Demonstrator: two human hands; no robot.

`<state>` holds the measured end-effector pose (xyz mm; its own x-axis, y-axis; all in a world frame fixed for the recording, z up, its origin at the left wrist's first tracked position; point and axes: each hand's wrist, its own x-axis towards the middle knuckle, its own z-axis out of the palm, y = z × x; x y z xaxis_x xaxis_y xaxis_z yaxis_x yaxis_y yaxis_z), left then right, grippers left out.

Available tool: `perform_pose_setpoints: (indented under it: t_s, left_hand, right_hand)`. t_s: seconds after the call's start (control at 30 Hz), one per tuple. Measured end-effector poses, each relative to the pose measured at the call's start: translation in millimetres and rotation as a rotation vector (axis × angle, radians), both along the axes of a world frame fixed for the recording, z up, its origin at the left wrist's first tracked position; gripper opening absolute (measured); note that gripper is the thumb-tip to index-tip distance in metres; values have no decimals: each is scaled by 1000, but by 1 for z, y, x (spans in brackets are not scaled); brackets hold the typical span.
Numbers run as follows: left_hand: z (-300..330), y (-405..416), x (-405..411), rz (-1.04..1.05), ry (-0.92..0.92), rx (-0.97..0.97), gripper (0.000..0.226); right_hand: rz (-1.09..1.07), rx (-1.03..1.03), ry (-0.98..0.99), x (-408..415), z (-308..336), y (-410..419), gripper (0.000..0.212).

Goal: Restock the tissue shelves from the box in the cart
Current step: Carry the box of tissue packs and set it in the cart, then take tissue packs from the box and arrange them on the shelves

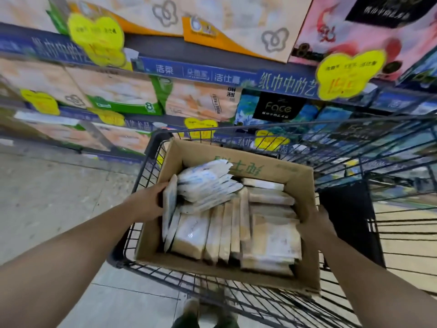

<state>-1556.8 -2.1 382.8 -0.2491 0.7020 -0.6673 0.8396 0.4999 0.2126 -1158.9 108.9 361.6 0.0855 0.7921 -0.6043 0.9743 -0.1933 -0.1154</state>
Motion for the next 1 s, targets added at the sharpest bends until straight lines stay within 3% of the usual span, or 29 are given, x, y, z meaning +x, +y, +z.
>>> perform_pose_setpoints:
  t_s: [0.17,0.27,0.37,0.5,0.63,0.8,0.93,1.0]
  left_hand:
    - [-2,-2,3,174,-74,38,73]
    - [-3,-1,16,248,-30,130,54]
    - [-5,-1,29,289,57,142,50]
    - [0,-3,38,117,169,21,60]
    - [9,-12,36,30,181,36,47]
    - [-2,-21,39,61,253,341,29]
    - [3,-9,54,51,178,580,41]
    - [6,-1,62,165,41,564,37]
  right_hand:
    - [47,267,123,-53,9,4,60]
    - [82,281,208,-90,10,-3,58]
    - [124,264,347,-119,11,-16,53]
    - [151,201,408,-134,7,-29,50]
    - [153,147,398,-134,-1,-37,45]
    - [110,115,393,-130,-2,-43,44]
    - [109,109,406,-133,-3,-43,44]
    - [123,111,419,-135,-4,-43,43]
